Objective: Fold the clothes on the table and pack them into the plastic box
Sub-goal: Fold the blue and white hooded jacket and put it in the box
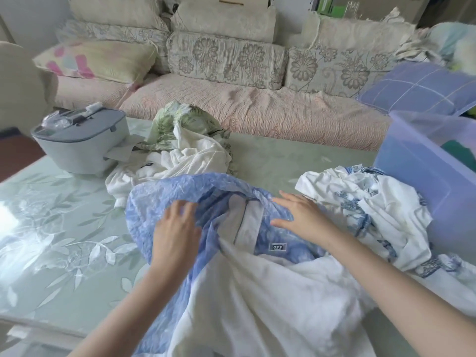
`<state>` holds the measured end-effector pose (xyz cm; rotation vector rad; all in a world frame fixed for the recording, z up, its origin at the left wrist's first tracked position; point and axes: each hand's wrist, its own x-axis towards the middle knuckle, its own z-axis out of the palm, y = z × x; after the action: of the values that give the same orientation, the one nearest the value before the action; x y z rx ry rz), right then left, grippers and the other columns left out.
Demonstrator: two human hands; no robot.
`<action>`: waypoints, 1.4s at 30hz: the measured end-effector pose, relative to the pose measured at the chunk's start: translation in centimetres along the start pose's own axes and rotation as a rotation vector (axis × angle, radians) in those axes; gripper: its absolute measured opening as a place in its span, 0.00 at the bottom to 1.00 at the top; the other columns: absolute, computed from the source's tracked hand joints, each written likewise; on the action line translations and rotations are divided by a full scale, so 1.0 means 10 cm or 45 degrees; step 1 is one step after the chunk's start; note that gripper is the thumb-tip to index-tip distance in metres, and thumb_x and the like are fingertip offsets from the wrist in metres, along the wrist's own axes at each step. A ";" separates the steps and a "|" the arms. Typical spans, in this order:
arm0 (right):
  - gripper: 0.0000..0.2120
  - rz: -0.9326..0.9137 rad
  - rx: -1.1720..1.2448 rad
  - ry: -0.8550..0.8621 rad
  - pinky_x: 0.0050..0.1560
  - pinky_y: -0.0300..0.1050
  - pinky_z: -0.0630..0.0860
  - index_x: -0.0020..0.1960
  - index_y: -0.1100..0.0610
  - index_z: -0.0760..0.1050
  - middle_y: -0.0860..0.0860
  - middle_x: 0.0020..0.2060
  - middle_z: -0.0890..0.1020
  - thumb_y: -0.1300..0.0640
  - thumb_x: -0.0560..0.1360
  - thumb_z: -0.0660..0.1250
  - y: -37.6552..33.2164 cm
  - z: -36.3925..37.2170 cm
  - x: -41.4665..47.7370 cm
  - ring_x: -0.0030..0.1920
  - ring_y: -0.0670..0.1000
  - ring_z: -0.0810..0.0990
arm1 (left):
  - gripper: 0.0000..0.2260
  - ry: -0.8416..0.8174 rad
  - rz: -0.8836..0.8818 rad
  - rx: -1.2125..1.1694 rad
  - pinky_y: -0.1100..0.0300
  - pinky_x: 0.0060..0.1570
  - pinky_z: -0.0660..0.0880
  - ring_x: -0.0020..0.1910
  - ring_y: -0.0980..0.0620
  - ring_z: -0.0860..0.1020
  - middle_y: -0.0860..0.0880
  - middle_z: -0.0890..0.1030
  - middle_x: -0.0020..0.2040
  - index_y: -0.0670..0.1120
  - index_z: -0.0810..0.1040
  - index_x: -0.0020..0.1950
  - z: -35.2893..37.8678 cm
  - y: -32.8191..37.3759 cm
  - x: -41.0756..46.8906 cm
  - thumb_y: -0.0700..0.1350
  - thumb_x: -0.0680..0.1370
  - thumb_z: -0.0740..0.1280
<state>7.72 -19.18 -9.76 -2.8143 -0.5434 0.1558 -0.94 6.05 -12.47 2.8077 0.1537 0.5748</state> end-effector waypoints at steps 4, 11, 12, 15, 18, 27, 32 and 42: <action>0.30 0.007 0.259 0.086 0.70 0.43 0.60 0.74 0.52 0.64 0.52 0.73 0.66 0.49 0.75 0.69 -0.11 0.15 0.33 0.72 0.52 0.65 | 0.37 -0.310 -0.502 0.071 0.40 0.63 0.64 0.74 0.37 0.54 0.39 0.52 0.76 0.48 0.46 0.77 -0.07 -0.37 0.17 0.54 0.77 0.65; 0.28 -0.035 0.213 0.127 0.57 0.44 0.69 0.73 0.46 0.64 0.50 0.60 0.80 0.48 0.75 0.67 -0.35 0.21 0.56 0.61 0.55 0.76 | 0.07 0.108 -0.248 -0.078 0.55 0.31 0.63 0.39 0.40 0.74 0.43 0.74 0.42 0.41 0.70 0.38 0.04 -0.32 0.45 0.36 0.75 0.64; 0.30 -0.017 0.239 0.172 0.54 0.45 0.69 0.74 0.46 0.63 0.50 0.55 0.81 0.46 0.75 0.67 -0.38 0.21 0.56 0.58 0.55 0.77 | 0.09 0.157 -0.187 -0.129 0.56 0.31 0.63 0.37 0.42 0.73 0.43 0.75 0.42 0.41 0.70 0.36 0.02 -0.27 0.51 0.34 0.75 0.64; 0.39 0.016 0.323 0.174 0.47 0.47 0.70 0.75 0.45 0.55 0.50 0.48 0.80 0.38 0.71 0.68 -0.50 0.18 0.59 0.52 0.56 0.79 | 0.07 0.299 -0.013 -0.399 0.60 0.36 0.63 0.38 0.48 0.71 0.43 0.76 0.45 0.35 0.80 0.45 -0.07 -0.03 0.75 0.32 0.75 0.62; 0.36 0.075 0.356 0.195 0.47 0.49 0.72 0.70 0.51 0.63 0.53 0.51 0.81 0.35 0.69 0.68 -0.61 0.12 0.65 0.51 0.56 0.79 | 0.15 0.265 0.170 -0.693 0.65 0.40 0.65 0.44 0.44 0.77 0.42 0.79 0.47 0.35 0.81 0.52 -0.14 0.23 1.00 0.29 0.71 0.59; 0.18 0.874 1.306 0.713 0.52 0.55 0.77 0.54 0.66 0.76 0.62 0.54 0.80 0.52 0.78 0.58 0.01 -0.11 1.20 0.53 0.62 0.80 | 0.33 0.185 0.192 -0.694 0.52 0.72 0.53 0.76 0.48 0.56 0.45 0.56 0.77 0.45 0.57 0.77 0.16 0.19 1.08 0.37 0.75 0.68; 0.25 0.630 0.624 0.274 0.58 0.46 0.69 0.70 0.66 0.65 0.61 0.67 0.71 0.55 0.77 0.64 0.08 -0.28 0.95 0.64 0.58 0.73 | 0.16 -0.177 -0.269 -0.526 0.52 0.56 0.73 0.59 0.45 0.75 0.45 0.77 0.61 0.43 0.72 0.64 0.32 -0.14 0.75 0.42 0.77 0.66; 0.18 0.461 0.194 -0.212 0.33 0.43 0.64 0.40 0.58 0.72 0.55 0.36 0.74 0.44 0.72 0.71 0.34 -0.15 0.49 0.34 0.51 0.73 | 0.22 -0.770 -0.471 -0.795 0.60 0.35 0.65 0.36 0.51 0.71 0.51 0.74 0.36 0.45 0.78 0.42 0.27 -0.16 0.68 0.65 0.68 0.70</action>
<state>13.68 -20.66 -9.57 -2.7364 -0.0452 0.4841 6.32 8.02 -12.75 2.1407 0.2975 -0.2793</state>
